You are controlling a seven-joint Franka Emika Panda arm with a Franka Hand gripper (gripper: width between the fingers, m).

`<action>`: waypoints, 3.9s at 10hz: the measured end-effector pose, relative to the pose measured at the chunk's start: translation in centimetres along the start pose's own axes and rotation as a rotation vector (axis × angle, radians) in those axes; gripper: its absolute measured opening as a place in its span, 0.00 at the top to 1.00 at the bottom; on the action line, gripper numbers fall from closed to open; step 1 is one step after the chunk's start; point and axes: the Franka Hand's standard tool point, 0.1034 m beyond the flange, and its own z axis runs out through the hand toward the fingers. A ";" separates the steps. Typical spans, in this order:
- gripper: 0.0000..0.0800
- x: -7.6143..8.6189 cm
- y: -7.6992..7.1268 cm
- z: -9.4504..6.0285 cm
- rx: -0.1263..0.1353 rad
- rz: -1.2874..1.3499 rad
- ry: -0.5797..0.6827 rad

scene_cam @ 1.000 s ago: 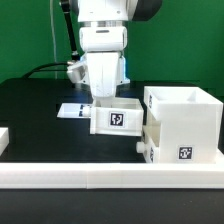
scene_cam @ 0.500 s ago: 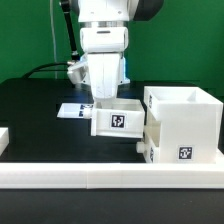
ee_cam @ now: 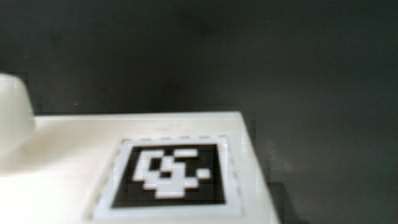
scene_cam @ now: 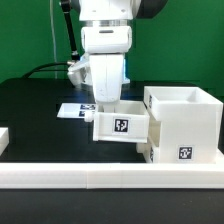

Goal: Assemble drawer

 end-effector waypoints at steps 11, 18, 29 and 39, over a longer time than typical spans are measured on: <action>0.95 -0.1 -0.2 0.1 0.029 0.002 -0.004; 0.95 -0.1 -0.3 0.4 0.037 -0.027 0.013; 0.95 0.6 -0.2 -0.1 0.075 -0.017 0.003; 0.95 0.5 0.2 0.1 0.033 -0.017 0.010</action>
Offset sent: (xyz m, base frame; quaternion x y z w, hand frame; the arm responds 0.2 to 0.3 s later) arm 0.0000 0.0000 0.0000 0.0000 0.0000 0.0000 1.0000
